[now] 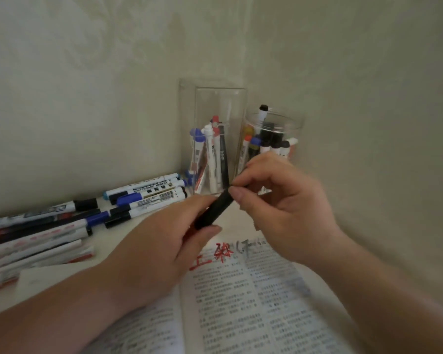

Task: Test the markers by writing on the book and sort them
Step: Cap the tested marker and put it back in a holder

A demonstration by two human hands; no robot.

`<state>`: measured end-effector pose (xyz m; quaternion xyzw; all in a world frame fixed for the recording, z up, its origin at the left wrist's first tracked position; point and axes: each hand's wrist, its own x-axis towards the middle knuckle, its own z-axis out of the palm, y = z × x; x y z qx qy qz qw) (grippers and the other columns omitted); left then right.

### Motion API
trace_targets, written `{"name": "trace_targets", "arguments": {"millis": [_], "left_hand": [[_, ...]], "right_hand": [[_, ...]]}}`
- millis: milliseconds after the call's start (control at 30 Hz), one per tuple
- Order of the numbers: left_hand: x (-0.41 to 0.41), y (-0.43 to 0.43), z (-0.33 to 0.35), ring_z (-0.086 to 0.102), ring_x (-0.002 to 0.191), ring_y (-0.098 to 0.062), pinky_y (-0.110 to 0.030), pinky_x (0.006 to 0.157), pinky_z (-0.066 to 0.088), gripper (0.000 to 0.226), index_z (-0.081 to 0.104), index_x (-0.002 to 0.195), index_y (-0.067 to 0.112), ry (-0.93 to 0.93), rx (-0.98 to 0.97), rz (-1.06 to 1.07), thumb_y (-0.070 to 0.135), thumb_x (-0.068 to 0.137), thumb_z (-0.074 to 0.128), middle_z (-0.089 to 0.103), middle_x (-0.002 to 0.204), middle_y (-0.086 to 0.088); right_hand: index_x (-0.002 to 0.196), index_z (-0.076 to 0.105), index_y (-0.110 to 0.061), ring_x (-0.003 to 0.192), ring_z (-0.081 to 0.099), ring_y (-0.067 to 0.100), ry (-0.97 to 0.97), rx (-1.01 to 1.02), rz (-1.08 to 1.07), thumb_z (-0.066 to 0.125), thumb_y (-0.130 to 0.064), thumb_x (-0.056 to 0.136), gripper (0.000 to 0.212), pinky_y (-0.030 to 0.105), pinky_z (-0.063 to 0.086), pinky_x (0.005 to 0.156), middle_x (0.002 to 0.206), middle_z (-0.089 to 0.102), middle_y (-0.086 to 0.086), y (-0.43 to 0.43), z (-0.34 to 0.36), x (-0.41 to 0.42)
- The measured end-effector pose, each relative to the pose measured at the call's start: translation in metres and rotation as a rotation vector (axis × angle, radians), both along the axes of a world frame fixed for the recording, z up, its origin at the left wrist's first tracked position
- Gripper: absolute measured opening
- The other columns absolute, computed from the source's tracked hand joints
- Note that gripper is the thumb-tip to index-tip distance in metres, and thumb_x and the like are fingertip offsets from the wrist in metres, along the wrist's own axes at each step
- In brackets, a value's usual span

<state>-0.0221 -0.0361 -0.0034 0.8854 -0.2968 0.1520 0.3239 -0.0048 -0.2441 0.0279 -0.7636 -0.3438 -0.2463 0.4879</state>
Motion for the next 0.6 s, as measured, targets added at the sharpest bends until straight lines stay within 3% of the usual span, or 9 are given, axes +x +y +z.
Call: {"name": "trace_targets", "arguments": {"millis": [100,167,233,300,433,600], "left_hand": [[0.003,-0.001,-0.003,0.060,0.092,-0.003,-0.017,0.079,0.046,0.023,0.043,0.110,0.061,0.092,-0.099,0.033,0.061,0.090,0.033,0.059,0.104,0.025],[0.002,-0.002,-0.002,0.057,0.093,-0.002,-0.014,0.079,0.044,0.024,0.041,0.110,0.060,0.137,-0.066,0.029,0.058,0.088,0.032,0.056,0.105,0.026],[0.001,-0.004,-0.003,0.056,0.093,0.000,-0.011,0.078,0.041,0.025,0.040,0.112,0.059,0.195,-0.041,0.016,0.058,0.089,0.030,0.055,0.105,0.028],[0.001,-0.004,-0.005,0.057,0.087,-0.007,-0.016,0.075,0.043,0.028,0.043,0.113,0.057,0.217,-0.040,0.000,0.063,0.090,0.027,0.059,0.098,0.019],[0.005,0.001,-0.006,0.062,0.086,-0.009,-0.028,0.073,0.047,0.037,0.044,0.116,0.053,0.163,-0.027,-0.011,0.070,0.092,0.022,0.065,0.094,0.014],[0.002,-0.003,-0.001,0.064,0.086,-0.002,-0.015,0.072,0.047,0.016,0.044,0.108,0.065,0.138,-0.048,-0.055,0.063,0.098,0.032,0.065,0.094,0.025]], "right_hand": [[0.107,0.061,-0.034,0.077,0.063,0.025,0.038,0.107,-0.037,0.076,-0.013,0.085,0.034,0.041,0.055,0.057,0.095,0.060,-0.006,0.004,-0.011,0.001],[0.115,0.055,-0.033,0.070,0.063,0.027,0.191,0.190,-0.021,0.078,-0.012,0.082,0.046,0.042,0.055,0.053,0.094,0.060,-0.001,0.006,-0.014,0.000],[0.112,0.058,-0.028,0.064,0.063,0.026,0.309,0.227,-0.006,0.081,-0.015,0.082,0.039,0.033,0.055,0.050,0.090,0.061,0.003,0.004,-0.015,0.000],[0.101,0.065,-0.020,0.057,0.062,0.020,0.364,0.256,0.034,0.080,-0.019,0.079,0.026,0.028,0.055,0.050,0.080,0.065,0.006,0.000,-0.015,0.001],[0.095,0.070,-0.009,0.053,0.060,0.019,0.549,0.337,0.274,0.076,-0.016,0.080,0.018,0.031,0.054,0.047,0.070,0.067,0.005,-0.002,-0.017,0.002],[0.105,0.067,-0.008,0.055,0.060,0.023,0.680,0.270,0.354,0.066,-0.011,0.088,0.017,0.032,0.054,0.047,0.071,0.066,0.008,0.011,-0.025,-0.003]]}}
